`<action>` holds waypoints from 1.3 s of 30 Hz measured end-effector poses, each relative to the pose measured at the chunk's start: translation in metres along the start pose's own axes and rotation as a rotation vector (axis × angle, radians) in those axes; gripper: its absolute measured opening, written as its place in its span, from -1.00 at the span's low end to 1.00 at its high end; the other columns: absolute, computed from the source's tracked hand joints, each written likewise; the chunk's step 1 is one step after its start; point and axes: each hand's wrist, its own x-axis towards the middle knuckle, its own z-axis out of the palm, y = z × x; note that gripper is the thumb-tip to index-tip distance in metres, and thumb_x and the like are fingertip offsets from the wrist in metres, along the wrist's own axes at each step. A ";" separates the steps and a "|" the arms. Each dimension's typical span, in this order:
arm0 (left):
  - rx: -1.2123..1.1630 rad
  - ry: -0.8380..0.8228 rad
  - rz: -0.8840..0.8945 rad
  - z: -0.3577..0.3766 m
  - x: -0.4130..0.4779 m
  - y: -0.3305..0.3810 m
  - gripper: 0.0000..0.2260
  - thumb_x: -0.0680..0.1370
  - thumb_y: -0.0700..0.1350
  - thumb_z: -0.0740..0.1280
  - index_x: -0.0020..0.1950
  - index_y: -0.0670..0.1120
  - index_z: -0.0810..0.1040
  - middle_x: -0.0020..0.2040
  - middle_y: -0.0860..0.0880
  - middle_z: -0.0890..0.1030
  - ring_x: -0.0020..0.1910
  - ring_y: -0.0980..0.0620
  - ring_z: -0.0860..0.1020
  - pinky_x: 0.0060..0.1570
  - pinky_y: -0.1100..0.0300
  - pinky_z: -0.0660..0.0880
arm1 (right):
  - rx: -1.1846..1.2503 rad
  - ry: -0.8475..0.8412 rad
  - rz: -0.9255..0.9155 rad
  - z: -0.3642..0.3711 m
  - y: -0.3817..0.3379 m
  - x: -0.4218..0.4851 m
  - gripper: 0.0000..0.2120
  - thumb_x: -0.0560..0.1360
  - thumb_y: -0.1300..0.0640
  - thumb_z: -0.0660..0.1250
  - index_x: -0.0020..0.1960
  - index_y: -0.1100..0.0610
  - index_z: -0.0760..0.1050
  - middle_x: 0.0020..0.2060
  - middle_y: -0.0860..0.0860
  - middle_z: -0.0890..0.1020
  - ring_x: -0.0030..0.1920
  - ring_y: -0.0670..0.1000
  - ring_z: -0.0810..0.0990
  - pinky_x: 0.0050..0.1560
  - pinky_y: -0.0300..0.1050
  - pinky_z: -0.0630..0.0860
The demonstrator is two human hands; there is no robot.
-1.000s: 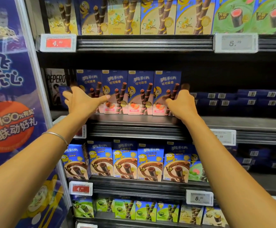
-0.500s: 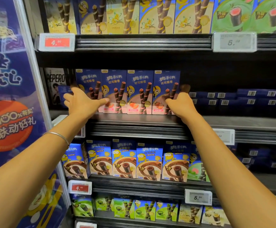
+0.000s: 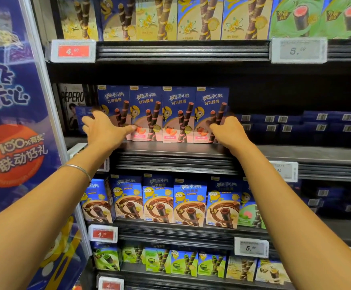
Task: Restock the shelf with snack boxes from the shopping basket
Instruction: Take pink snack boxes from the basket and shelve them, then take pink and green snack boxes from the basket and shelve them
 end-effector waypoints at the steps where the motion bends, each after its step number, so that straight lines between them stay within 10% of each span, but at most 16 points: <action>1: -0.002 0.003 0.001 0.000 -0.001 0.000 -0.11 0.36 0.19 0.65 0.45 -0.22 0.29 0.52 -0.31 0.24 0.51 -0.36 0.25 0.41 -0.28 0.37 | 0.044 -0.017 0.008 -0.001 0.000 -0.001 -0.91 0.60 0.09 0.35 -0.06 0.05 0.47 0.00 0.07 0.60 0.02 0.08 0.57 0.08 0.03 0.54; 5: -0.040 0.041 -0.018 0.000 -0.002 0.003 -0.07 0.38 0.21 0.63 0.48 -0.23 0.24 0.52 -0.33 0.23 0.50 -0.37 0.26 0.40 -0.25 0.38 | 0.162 -0.011 0.012 -0.013 0.002 -0.005 -0.82 0.61 0.06 0.35 -0.11 0.01 0.38 -0.16 -0.05 0.52 -0.17 -0.09 0.49 -0.26 -0.17 0.37; 15: -0.280 -0.005 -0.093 -0.020 0.000 0.012 -0.24 0.43 0.19 0.50 0.43 -0.27 0.41 0.40 -0.29 0.53 0.37 -0.27 0.52 0.39 -0.16 0.48 | 0.252 -0.119 -0.006 -0.026 0.000 -0.024 -0.78 0.60 0.03 0.37 -0.14 0.04 0.39 -0.16 -0.05 0.51 -0.16 -0.10 0.47 -0.25 -0.20 0.34; 19: -0.466 0.016 -0.058 -0.033 -0.020 0.034 -0.28 0.49 0.21 0.46 0.45 -0.23 0.38 0.38 -0.21 0.56 0.35 -0.16 0.57 0.37 -0.15 0.52 | 0.280 -0.116 -0.007 -0.048 0.008 -0.035 -0.60 0.59 -0.08 0.36 0.18 0.24 0.45 0.03 0.06 0.54 0.05 0.04 0.53 0.12 -0.02 0.52; 23: -0.537 -0.027 0.064 -0.028 -0.083 0.058 -0.40 0.62 0.13 0.42 0.49 -0.23 0.42 0.15 -0.01 0.57 0.08 0.10 0.62 0.12 0.30 0.55 | 0.293 -0.140 -0.071 -0.075 0.016 -0.060 -0.51 0.62 -0.08 0.31 0.16 0.40 0.50 0.30 0.39 0.49 0.32 0.36 0.48 0.36 0.38 0.41; 28: -0.627 -0.108 0.157 -0.021 -0.170 0.081 -0.54 0.66 0.09 0.37 0.49 -0.09 0.44 0.31 -0.07 0.56 0.28 0.02 0.56 0.42 -0.07 0.50 | 0.442 -0.106 -0.147 -0.107 0.043 -0.099 -0.70 0.62 0.01 0.35 0.31 0.07 0.55 0.19 -0.01 0.66 0.18 -0.04 0.66 0.25 0.10 0.60; 39: -0.854 -0.541 -0.224 0.022 -0.359 0.008 -0.71 0.66 0.16 0.22 0.30 0.06 0.51 0.12 -0.02 0.73 0.07 0.01 0.71 0.01 0.07 0.54 | 0.531 -0.089 0.158 -0.147 0.184 -0.243 -0.71 0.53 -0.09 0.35 0.20 -0.02 0.57 0.15 0.00 0.72 0.17 0.01 0.70 0.13 0.00 0.59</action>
